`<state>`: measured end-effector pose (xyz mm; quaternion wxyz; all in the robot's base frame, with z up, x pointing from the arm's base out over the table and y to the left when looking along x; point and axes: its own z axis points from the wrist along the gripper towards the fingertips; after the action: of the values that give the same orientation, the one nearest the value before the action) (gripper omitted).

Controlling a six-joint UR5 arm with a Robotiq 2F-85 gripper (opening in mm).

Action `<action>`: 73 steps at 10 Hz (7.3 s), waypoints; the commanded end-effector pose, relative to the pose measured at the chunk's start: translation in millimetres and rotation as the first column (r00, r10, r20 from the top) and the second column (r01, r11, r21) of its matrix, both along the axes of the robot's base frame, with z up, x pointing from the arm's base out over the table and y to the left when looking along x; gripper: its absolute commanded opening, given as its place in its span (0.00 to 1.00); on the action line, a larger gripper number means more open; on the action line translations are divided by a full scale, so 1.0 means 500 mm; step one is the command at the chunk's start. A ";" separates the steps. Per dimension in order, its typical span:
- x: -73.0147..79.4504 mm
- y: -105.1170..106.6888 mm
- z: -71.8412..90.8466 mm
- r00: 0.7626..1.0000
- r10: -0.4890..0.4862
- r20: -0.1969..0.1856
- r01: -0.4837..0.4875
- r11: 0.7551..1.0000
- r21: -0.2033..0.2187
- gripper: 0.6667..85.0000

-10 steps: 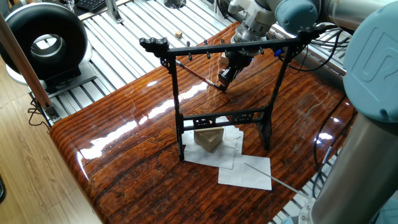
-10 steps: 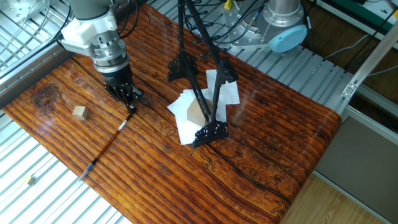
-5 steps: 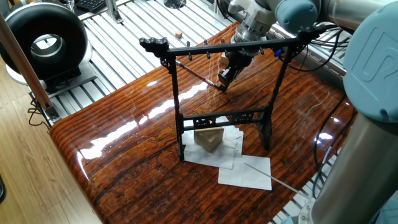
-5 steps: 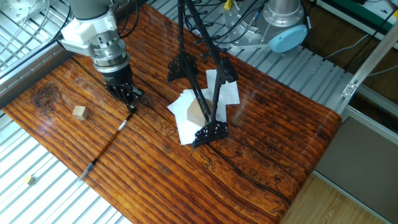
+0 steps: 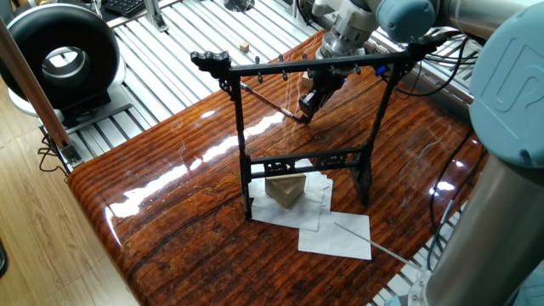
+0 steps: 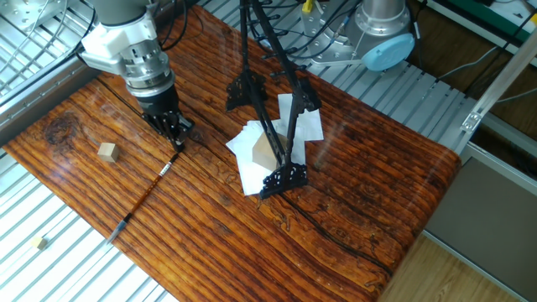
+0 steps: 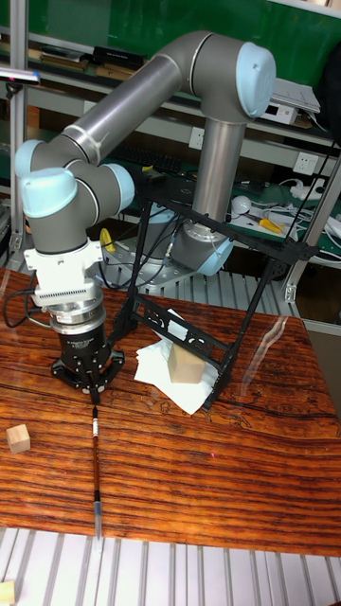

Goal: Place the brush on the pen rack

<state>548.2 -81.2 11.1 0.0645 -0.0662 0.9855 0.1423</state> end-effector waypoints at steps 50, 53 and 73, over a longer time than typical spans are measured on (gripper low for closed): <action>0.021 -0.039 0.152 0.993 -0.006 -0.120 -0.015 0.985 -0.170 0.00; 0.033 -0.025 0.176 0.996 0.002 -0.092 -0.017 0.986 -0.165 0.00; 0.020 0.045 0.292 0.998 0.049 -0.031 -0.055 0.972 -0.230 0.00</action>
<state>559.1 -62.6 153.1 0.0350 -0.1003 0.9940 0.0246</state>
